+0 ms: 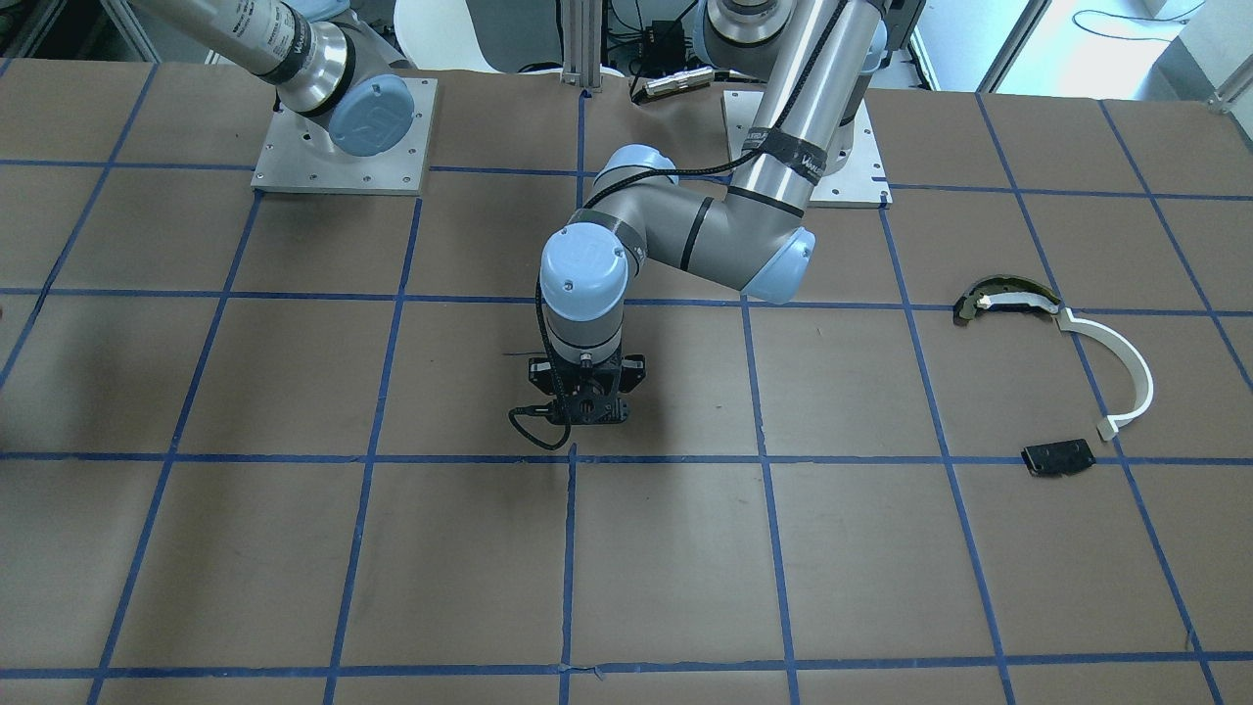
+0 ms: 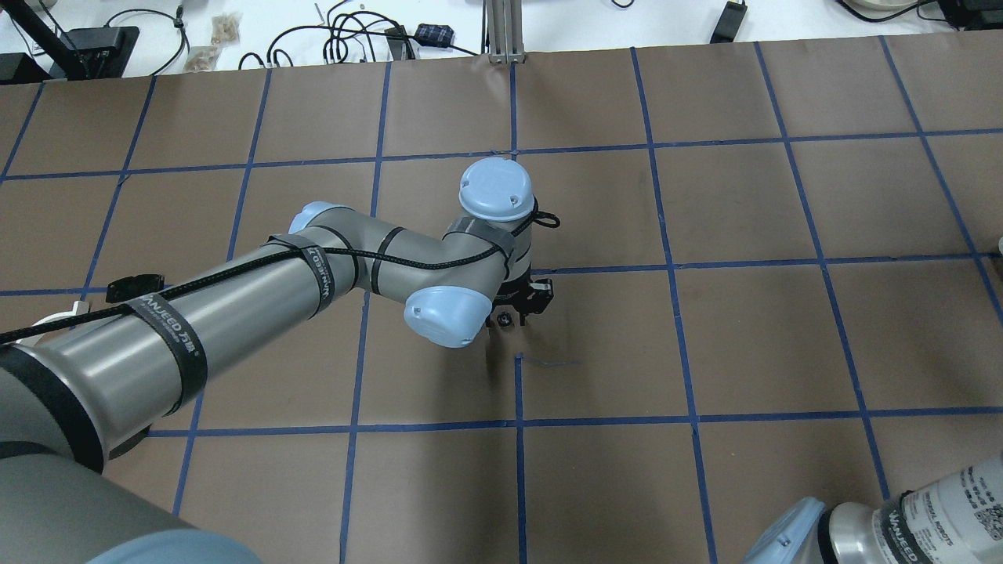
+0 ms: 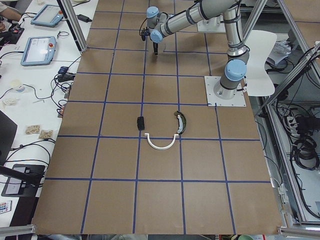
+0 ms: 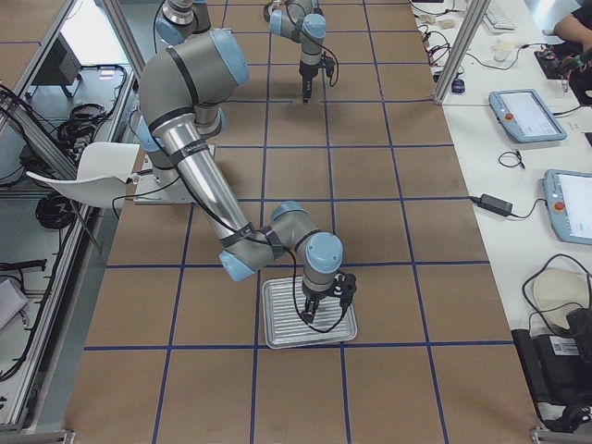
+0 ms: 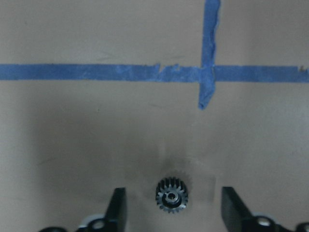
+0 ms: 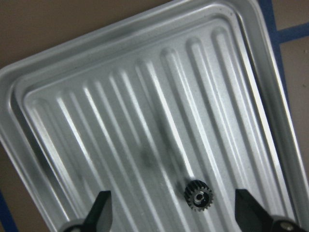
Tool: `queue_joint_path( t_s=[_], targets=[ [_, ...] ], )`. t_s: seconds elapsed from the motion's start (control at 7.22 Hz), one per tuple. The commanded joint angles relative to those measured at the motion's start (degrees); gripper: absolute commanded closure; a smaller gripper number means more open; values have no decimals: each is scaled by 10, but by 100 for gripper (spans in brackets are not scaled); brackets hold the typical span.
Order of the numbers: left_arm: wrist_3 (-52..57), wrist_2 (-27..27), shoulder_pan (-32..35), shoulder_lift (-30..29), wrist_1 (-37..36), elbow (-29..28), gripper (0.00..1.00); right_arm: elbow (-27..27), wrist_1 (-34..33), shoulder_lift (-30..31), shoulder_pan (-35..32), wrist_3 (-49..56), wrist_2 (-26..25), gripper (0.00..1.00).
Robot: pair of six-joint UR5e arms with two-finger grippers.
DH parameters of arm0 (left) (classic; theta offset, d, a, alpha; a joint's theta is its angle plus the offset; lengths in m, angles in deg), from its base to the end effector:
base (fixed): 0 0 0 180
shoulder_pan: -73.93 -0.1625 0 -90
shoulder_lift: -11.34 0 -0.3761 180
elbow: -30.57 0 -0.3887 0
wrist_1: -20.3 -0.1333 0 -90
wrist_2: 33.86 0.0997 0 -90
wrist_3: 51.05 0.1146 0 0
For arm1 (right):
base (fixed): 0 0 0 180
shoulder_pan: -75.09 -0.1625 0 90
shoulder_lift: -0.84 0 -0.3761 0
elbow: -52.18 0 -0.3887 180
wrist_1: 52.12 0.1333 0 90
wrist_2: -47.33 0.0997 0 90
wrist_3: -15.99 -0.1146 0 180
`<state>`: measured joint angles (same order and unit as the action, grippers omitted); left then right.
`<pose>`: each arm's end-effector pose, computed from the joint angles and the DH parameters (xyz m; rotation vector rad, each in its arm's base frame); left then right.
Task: Place bearing gear from tray to pile
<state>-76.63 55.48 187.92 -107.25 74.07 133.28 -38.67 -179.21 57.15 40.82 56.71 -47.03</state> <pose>-0.3512 -0.4580 0.1132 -0.0440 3.1118 0.1326 -0.4534 -0.4597 0.1453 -0.4019 -3.0309 -0.0415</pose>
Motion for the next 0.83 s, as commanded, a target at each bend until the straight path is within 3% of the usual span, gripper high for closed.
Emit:
queue_joint_path(
  t_s=[0.0, 0.28, 0.55, 0.69],
  targets=[
    [9, 0, 0, 2, -2, -1, 100, -1, 0, -9, 17, 19, 1, 15],
    [42, 16, -25, 28, 25, -9, 100, -4, 3, -12, 19, 20, -1, 19],
    [165, 58, -171, 96, 109, -4, 100, -1, 2, -23, 19, 22, -2, 22],
    [317, 92, -259, 120, 140, -1, 100, -1, 0, -23, 19, 22, -2, 29]
  ],
)
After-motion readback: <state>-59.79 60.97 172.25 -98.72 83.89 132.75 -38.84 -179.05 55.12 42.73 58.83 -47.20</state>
